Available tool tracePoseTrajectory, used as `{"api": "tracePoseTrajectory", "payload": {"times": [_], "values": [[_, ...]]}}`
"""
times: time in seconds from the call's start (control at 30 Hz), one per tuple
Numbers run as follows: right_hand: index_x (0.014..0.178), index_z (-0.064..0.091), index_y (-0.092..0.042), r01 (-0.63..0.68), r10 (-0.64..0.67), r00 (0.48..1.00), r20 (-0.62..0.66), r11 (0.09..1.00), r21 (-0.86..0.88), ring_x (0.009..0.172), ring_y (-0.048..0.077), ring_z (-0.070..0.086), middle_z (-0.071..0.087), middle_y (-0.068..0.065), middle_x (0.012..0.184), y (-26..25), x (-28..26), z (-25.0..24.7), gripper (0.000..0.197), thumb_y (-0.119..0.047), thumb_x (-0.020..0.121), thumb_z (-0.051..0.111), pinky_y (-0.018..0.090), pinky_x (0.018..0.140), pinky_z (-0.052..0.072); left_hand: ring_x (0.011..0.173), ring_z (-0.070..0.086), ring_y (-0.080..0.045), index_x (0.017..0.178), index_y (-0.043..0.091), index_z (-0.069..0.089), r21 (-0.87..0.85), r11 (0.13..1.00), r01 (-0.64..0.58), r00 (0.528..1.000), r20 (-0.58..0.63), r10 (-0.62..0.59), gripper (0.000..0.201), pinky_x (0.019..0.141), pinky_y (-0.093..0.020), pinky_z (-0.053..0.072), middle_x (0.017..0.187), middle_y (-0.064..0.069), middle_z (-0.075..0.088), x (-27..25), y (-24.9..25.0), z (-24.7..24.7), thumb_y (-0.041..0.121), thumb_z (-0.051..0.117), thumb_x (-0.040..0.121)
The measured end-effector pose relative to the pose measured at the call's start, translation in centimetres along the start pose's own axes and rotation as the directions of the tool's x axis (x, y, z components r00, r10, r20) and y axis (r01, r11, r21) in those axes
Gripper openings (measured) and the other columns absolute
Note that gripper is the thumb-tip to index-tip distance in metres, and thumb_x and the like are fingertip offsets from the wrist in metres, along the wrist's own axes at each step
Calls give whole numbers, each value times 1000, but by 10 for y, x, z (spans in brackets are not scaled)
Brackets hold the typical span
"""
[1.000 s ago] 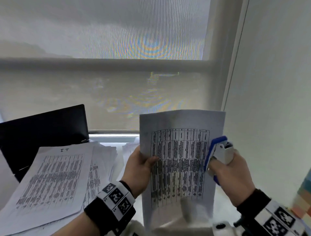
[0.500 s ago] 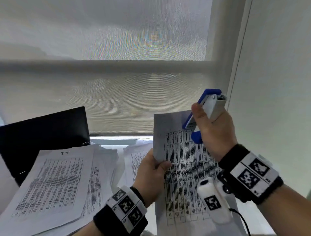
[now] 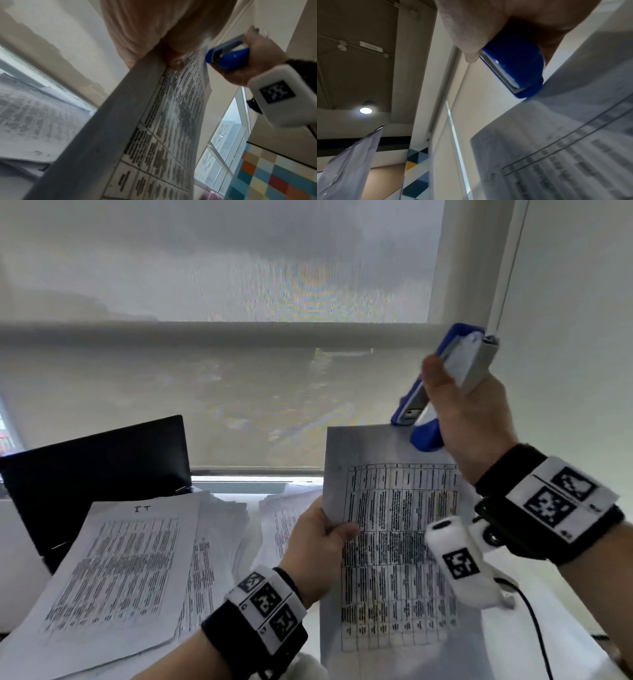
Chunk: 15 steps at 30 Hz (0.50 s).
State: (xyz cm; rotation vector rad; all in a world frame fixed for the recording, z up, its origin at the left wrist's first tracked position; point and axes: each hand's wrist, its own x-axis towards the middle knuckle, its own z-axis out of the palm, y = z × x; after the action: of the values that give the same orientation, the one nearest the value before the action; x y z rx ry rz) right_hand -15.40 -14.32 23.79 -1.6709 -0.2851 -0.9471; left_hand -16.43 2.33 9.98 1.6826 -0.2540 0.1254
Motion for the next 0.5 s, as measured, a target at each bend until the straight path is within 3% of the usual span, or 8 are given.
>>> {"api": "tracePoseTrajectory", "payload": {"times": [0.13, 0.3, 0.4, 0.5], "values": [[67, 48, -19, 30, -32, 994, 105, 999, 16, 36, 0, 40, 47, -17, 41, -12, -3, 17, 31, -35, 92, 57, 10, 39, 27, 93, 70, -20, 102, 23, 62, -67, 998, 21, 1000, 16, -20, 31, 92, -47, 54, 93, 4, 75, -1, 5, 5, -6, 55, 92], [69, 50, -19, 61, -61, 993, 97, 998, 0, 39, 0, 42, 48, -15, 45, -4, -6, 23, 31, -38, 90, 60, 10, 41, 29, 93, 70, -15, 105, 20, 62, -59, 998, 13, 1000, 17, -12, 30, 92, -42, 55, 96, 5, 75, -5, 7, -4, -6, 55, 92], [85, 55, -15, 74, -75, 996, -48, 997, -22, 46, -2, 47, 51, -11, 62, 0, -4, 19, 32, -46, 86, 63, 15, 48, 35, 94, 70, -16, 103, 22, 62, -52, 999, 7, 1000, 5, -6, 31, 93, -43, 54, 96, 5, 75, -6, 3, -14, -6, 55, 92], [98, 48, -13, 55, -15, 968, -249, 986, 155, 39, -8, 48, 48, -9, 67, -10, -2, 15, 18, -25, 93, 60, 7, 40, 34, 97, 69, -19, 102, 24, 64, -21, 1000, -8, 1000, 7, 8, 34, 94, -48, 53, 97, 4, 75, -6, 1, -17, -7, 55, 91]]}}
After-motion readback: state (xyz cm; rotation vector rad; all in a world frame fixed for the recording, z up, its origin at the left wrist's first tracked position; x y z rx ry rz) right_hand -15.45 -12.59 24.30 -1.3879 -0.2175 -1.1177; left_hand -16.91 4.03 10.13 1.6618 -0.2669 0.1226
